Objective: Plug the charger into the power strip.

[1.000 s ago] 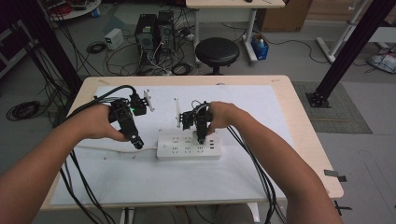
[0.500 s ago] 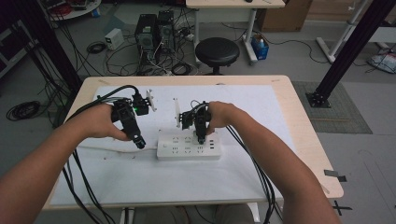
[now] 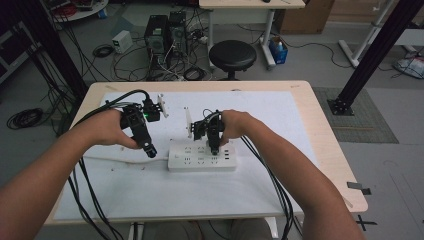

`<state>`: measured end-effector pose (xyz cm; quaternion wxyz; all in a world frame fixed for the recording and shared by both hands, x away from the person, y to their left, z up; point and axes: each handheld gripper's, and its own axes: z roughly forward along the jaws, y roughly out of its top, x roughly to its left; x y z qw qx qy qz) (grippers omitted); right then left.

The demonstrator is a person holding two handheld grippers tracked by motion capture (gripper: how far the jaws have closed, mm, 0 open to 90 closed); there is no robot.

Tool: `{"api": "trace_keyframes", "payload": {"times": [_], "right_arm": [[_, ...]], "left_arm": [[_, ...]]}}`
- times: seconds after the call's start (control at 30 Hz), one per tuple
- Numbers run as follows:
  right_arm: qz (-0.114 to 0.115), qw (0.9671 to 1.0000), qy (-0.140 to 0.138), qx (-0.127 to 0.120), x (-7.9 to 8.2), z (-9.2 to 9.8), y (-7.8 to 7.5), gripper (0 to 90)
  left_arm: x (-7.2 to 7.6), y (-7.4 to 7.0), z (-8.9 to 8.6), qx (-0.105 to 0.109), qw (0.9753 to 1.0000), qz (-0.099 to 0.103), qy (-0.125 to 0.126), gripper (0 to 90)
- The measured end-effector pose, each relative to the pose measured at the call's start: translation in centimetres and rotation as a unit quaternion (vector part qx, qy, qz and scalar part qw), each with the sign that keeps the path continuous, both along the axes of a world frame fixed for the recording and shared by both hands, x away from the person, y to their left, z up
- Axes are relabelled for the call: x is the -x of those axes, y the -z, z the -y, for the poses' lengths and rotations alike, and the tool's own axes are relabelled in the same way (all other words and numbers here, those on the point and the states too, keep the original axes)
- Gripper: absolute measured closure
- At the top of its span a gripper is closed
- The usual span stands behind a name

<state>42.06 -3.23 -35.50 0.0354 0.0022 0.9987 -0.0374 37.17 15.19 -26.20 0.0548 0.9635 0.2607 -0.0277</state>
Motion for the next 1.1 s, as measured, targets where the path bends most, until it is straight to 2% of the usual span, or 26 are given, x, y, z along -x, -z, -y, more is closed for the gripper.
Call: {"api": "trace_keyframes", "payload": {"times": [0.13, 0.27, 0.3, 0.33, 0.43, 0.47, 0.6, 0.7, 0.83, 1.1], "right_arm": [[-0.001, 0.9999, 0.004, -0.011, 0.0, 0.4, 0.1, 62.9], [0.004, 0.9998, -0.009, 0.016, 0.0, -0.6, 0.2, 62.9], [0.002, 0.9997, -0.016, 0.019, -0.1, -0.7, 0.2, 62.9], [0.001, 0.9998, -0.001, 0.020, 0.0, -0.7, 0.2, 62.9], [0.002, 0.9997, -0.008, 0.022, 0.0, -0.6, 0.2, 62.9], [0.005, 0.9998, -0.012, 0.018, 0.1, -0.6, 0.3, 62.9], [-0.004, 0.9998, 0.012, -0.015, -0.1, 0.5, 0.3, 62.8], [-0.003, 1.0000, 0.005, 0.001, -0.1, 0.0, 0.3, 62.8], [-0.004, 0.9999, 0.000, 0.016, -0.1, -0.5, 0.6, 62.8], [-0.008, 0.9999, 0.003, 0.009, -0.3, -0.3, 0.7, 62.4]], "left_arm": [[0.0, -0.1, -0.1, 0.002, 1.0000, 0.002, -0.001, 20.9], [-0.1, 0.1, -0.2, 0.001, 1.0000, 0.002, -0.002, 20.8], [-0.1, 0.0, -0.2, -0.002, 1.0000, 0.000, 0.004, 20.9], [-0.1, 0.0, -0.2, -0.002, 1.0000, 0.001, 0.004, 20.9], [-0.1, 0.2, -0.1, 0.001, 1.0000, -0.001, -0.001, 20.9], [-0.2, 0.1, -0.1, -0.001, 1.0000, -0.002, 0.002, 20.8], [-0.1, 0.1, -0.2, 0.000, 1.0000, -0.003, 0.005, 20.9], [-0.1, 0.2, -0.3, -0.007, 0.9999, -0.006, 0.005, 20.9], [-0.1, 0.1, -0.3, 0.000, 1.0000, -0.005, 0.005, 20.9], [-0.3, 0.0, -0.5, -0.001, 1.0000, -0.005, 0.004, 20.9]]}}
